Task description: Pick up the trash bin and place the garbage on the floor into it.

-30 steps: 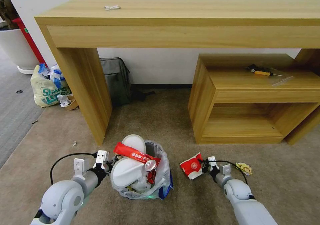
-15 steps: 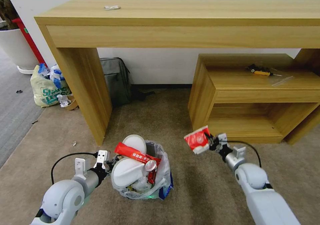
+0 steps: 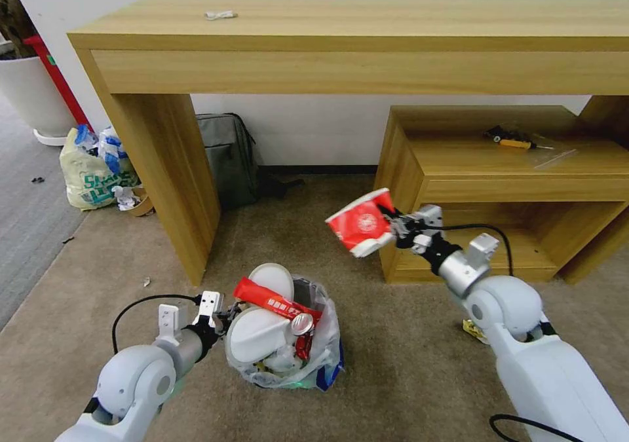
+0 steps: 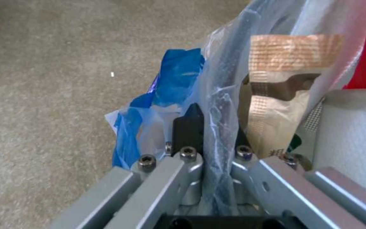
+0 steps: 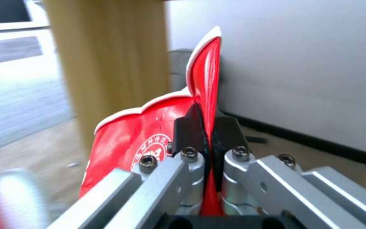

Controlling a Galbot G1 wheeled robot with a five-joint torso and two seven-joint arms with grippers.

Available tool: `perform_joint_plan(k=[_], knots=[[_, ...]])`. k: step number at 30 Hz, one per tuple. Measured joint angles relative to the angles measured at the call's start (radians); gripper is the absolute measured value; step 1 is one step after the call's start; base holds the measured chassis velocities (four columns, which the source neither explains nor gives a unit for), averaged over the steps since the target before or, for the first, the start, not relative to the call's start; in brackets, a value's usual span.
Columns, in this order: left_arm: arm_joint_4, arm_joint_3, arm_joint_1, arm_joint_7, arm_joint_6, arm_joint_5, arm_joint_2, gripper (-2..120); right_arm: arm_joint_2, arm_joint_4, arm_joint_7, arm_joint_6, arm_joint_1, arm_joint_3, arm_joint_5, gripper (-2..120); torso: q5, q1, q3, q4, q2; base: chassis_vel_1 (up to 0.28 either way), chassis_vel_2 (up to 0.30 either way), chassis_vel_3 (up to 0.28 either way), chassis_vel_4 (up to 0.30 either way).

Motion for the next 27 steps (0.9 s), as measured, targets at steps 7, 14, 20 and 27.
perform_joint_plan(k=[7,14,20,27], knots=[[0.028,0.064,-0.080,-0.020,0.000,-0.028,0.014,0,-0.043,0.020,-0.058,-0.015,0.024,-0.110,0.017,0,0.0000,0.000,0.000,-0.0002,0.000,0.000,0.000,0.000,0.000],[0.036,0.098,-0.118,-0.043,0.000,-0.059,0.021,0,-0.086,-0.001,-0.116,0.012,0.035,-0.197,-0.037,0,0.0000,0.000,0.000,-0.0002,0.000,0.000,0.000,0.000,0.000],[0.037,0.102,-0.120,-0.049,0.000,-0.065,0.024,0,-0.088,-0.041,-0.183,0.078,0.047,-0.248,-0.175,0,0.0000,0.000,0.000,-0.0002,0.000,0.000,0.000,0.000,0.000],[0.037,0.097,-0.120,-0.050,0.000,-0.068,0.025,0,-0.088,-0.079,-0.241,0.132,0.077,-0.297,-0.338,0,0.0000,0.000,0.000,-0.0001,0.000,0.000,0.000,0.000,0.000]])
